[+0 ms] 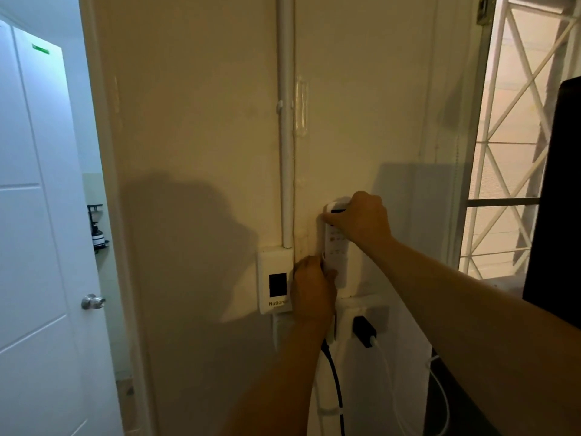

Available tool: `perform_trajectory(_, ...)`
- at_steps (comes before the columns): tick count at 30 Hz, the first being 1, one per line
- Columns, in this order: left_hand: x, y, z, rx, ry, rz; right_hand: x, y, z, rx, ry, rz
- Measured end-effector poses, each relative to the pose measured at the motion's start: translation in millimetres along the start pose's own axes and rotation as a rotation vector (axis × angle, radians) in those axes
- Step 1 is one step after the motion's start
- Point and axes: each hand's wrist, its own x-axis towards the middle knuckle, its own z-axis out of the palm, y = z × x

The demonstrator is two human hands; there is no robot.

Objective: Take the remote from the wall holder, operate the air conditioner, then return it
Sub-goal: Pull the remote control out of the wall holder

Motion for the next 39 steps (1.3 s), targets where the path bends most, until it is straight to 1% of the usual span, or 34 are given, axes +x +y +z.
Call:
perform_trajectory(7, 7, 2, -3, 0.026, -0.032, 0.006, 8, -4, 2, -0.038, -0.005, -0.006)
perform_trajectory(14, 11, -2, 0, -0.007, -0.055, 0.019, 12, -6, 1, -0.043, -0.010, -0.011)
perform_trajectory(19, 8, 0, -7, -0.004, -0.061, 0.062, 43, -42, -38, 0.005, 0.114, -0.055)
perform_trajectory(20, 9, 4, -11, 0.006, -0.056, 0.064, 47, -49, -48, 0.002, 0.125, -0.058)
perform_trajectory(22, 11, 15, -21, 0.008, 0.010, 0.081, 50, -57, -62, -0.050, 0.111, -0.050)
perform_trajectory(24, 17, 32, -36, -0.106, 0.086, 0.106, 45, -58, -72, -0.112, 0.081, -0.024)
perform_trajectory(25, 21, 42, -46, -0.197, 0.095, 0.100, 43, -58, -77, -0.137, 0.069, -0.007)
perform_trajectory(26, 25, 52, -55, -0.294, 0.069, 0.084, 40, -58, -82, -0.153, 0.058, 0.014)
perform_trajectory(28, 33, 70, -73, -0.455, -0.088, 0.052, 35, -63, -94, -0.151, 0.046, 0.050)
perform_trajectory(30, 40, 84, -86, -0.429, -0.268, 0.076, 30, -71, -107, -0.132, 0.055, 0.062)
perform_trajectory(32, 41, 93, -96, -0.402, -0.368, 0.112, 24, -80, -120, -0.122, 0.057, 0.066)
perform_trajectory(35, 39, 104, -106, -0.434, -0.422, 0.119, 15, -94, -139, -0.103, 0.069, 0.073)
perform_trajectory(37, 34, 111, -113, -0.478, -0.428, 0.149, 10, -100, -152, -0.064, 0.080, 0.090)
perform_trajectory(39, 30, 119, -120, -0.518, -0.416, 0.191, 5, -104, -164, 0.063, 0.065, 0.125)
